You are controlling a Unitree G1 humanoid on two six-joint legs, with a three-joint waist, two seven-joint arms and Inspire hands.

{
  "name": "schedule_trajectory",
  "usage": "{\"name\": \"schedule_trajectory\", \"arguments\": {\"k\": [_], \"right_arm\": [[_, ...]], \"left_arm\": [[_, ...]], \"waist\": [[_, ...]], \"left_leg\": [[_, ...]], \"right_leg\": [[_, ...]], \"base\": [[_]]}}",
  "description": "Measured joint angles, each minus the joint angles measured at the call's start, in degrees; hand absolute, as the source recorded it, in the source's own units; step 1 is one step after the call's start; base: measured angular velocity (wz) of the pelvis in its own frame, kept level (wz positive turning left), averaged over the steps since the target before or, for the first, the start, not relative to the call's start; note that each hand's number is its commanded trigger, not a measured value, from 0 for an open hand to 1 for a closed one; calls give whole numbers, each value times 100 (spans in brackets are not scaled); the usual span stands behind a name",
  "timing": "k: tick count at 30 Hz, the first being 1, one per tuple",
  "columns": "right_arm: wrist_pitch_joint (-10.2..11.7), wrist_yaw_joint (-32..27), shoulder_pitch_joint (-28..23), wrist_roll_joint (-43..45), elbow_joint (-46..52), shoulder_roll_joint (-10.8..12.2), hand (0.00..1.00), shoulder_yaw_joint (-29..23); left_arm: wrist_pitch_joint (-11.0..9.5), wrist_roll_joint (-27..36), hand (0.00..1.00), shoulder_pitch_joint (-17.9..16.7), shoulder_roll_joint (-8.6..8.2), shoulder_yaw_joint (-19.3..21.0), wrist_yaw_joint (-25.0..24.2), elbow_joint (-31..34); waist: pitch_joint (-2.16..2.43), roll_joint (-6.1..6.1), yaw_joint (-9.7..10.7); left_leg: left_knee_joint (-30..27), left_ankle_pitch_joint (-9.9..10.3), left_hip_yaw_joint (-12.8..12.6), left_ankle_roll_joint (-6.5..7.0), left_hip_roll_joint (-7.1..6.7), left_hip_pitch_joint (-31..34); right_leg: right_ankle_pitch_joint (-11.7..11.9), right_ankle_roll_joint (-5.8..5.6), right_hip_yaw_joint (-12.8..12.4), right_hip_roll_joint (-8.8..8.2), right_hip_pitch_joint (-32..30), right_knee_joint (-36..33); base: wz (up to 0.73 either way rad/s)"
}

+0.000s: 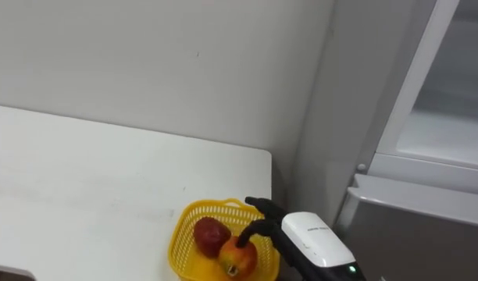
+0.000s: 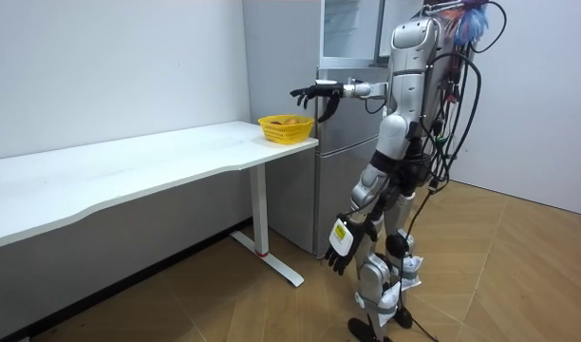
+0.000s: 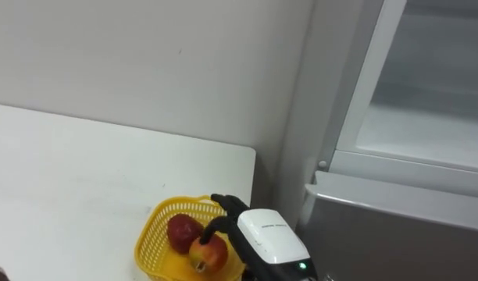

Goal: Retrieve from the upper fridge

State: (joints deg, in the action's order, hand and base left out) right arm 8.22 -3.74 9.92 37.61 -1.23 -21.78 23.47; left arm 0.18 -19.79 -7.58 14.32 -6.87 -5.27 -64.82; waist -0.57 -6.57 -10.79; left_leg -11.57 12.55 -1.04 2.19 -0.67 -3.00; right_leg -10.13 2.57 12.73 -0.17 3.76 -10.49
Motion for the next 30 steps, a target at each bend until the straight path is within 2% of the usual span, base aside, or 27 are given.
{"name": "schedule_trajectory", "arguments": {"k": [19, 26, 30], "right_arm": [[0, 0, 0, 18, -1, 13, 0, -1], [53, 0, 0, 9, 4, 115, 0, -52], [53, 2, 0, -7, 53, 134, 0, -69]], "left_arm": [[0, -3, 0, 0, -2, 5, -20, 1], [0, -6, 0, 0, -3, 72, -75, 47], [0, -52, 0, 0, -16, 121, -159, 66]], "waist": [[-8, 27, -47], [29, 96, -37], [16, 155, 7]], "left_leg": [[-5, 0, 6, 0, 3, 3], [-16, 0, 7, 0, 4, -2], [-25, 0, 22, 0, 2, -3]], "right_leg": [[1, -1, 2, 3, -8, -12], [4, 3, 4, 2, 1, -19], [11, 1, 8, 1, 11, -19]], "base": [[0], [0], [0]]}}
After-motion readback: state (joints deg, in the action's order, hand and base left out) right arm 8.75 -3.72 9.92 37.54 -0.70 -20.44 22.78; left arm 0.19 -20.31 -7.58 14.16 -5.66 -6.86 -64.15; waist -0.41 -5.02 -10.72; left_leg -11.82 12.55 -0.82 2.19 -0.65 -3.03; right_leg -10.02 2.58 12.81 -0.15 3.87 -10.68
